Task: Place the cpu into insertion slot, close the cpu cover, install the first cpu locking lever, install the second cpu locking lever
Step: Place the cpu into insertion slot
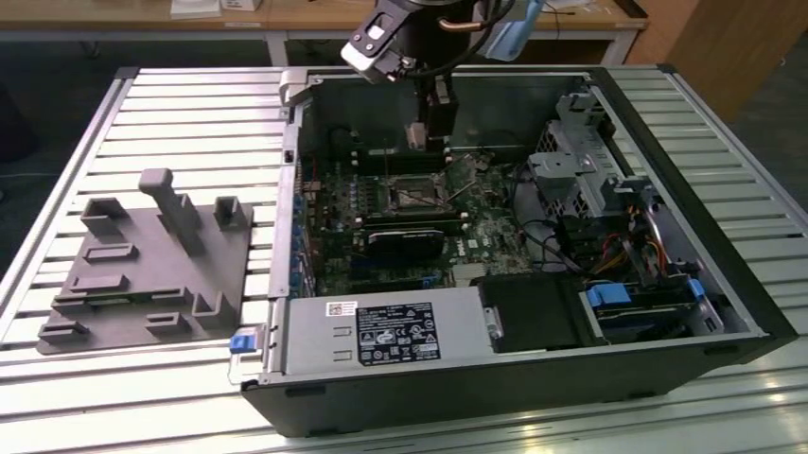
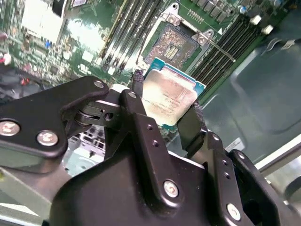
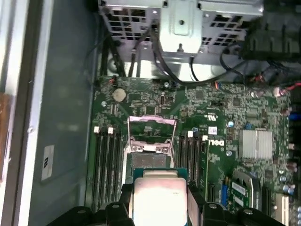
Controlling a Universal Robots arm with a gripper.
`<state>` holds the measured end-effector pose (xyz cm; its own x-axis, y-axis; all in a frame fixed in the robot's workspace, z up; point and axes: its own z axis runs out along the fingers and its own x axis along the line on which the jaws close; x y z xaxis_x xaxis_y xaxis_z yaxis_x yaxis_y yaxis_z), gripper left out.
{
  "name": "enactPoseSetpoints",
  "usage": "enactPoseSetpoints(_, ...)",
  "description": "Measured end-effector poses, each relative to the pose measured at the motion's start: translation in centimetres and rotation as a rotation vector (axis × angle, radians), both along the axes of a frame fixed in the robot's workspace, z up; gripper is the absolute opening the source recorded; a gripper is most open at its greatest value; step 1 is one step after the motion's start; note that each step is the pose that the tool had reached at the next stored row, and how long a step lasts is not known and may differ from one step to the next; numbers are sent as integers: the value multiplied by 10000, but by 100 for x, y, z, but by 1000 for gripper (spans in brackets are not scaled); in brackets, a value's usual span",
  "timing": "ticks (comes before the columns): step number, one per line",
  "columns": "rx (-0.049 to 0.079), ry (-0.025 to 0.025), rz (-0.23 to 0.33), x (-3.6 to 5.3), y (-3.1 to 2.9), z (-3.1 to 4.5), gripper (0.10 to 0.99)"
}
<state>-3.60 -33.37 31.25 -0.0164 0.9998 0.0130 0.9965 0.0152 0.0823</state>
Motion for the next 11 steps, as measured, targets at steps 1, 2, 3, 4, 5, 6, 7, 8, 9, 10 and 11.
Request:
enactPoseSetpoints(1, 0, -2, -114, -1, 0, -11, 541)
enactPoseSetpoints(2, 0, -10, -184, -1, 0, -22, 541)
enactPoseSetpoints(3, -1, -25, -223, -1, 0, -31, 541)
enactPoseSetpoints(4, 1, -43, -231, -1, 0, -43, 541)
enactPoseSetpoints(5, 3, -59, -232, -1, 0, -55, 541)
enactPoseSetpoints(6, 3, -75, -232, -1, 0, -69, 541)
enactPoseSetpoints(7, 5, -90, -231, -1, 0, -84, 541)
enactPoseSetpoints(8, 6, -103, -225, -1, 0, -99, 541)
enactPoseSetpoints(9, 7, -116, -214, -1, 0, -114, 541)
enactPoseSetpoints(10, 8, -129, -194, -1, 0, -129, 541)
enactPoseSetpoints(11, 10, -141, -171, -1, 0, -144, 541)
